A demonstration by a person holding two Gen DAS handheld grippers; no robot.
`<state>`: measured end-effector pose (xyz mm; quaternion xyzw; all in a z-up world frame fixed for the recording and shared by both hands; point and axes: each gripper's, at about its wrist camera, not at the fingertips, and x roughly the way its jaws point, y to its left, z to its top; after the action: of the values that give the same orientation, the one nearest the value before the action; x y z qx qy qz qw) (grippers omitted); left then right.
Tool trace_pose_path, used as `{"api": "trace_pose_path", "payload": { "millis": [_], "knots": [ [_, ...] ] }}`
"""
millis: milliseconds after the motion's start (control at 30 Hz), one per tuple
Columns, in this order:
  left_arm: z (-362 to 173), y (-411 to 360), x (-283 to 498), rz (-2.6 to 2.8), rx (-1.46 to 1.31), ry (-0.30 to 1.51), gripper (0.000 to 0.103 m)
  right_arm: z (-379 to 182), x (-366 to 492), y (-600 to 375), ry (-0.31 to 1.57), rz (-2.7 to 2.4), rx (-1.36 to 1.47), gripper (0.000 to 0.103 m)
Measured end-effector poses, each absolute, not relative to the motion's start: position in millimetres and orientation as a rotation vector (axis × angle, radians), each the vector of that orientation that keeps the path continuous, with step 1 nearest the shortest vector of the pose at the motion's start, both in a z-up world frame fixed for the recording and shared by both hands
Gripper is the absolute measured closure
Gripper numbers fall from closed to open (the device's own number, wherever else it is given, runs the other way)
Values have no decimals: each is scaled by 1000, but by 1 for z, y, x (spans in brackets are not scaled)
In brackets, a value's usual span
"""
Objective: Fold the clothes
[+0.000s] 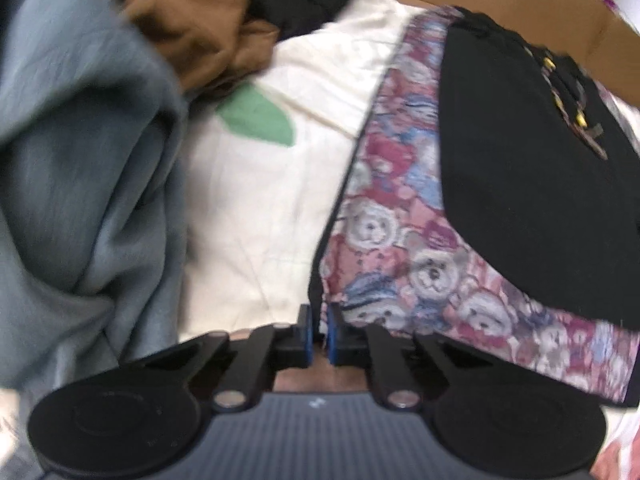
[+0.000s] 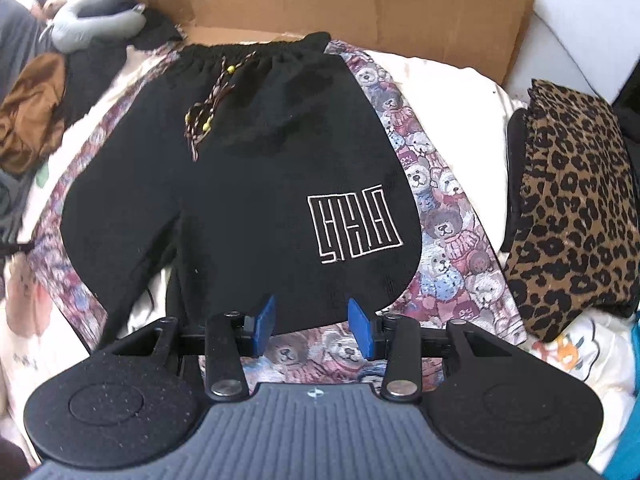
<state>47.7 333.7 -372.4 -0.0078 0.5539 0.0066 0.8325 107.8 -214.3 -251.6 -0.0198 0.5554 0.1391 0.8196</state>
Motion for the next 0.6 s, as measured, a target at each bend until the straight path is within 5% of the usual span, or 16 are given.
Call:
{"api": "trace_pose_path", "payload": {
  "millis": [600],
  "knots": [
    [-277,281,67,3,-93,1104,96,-245,97,-175,1063,504,-156,56]
  ]
}}
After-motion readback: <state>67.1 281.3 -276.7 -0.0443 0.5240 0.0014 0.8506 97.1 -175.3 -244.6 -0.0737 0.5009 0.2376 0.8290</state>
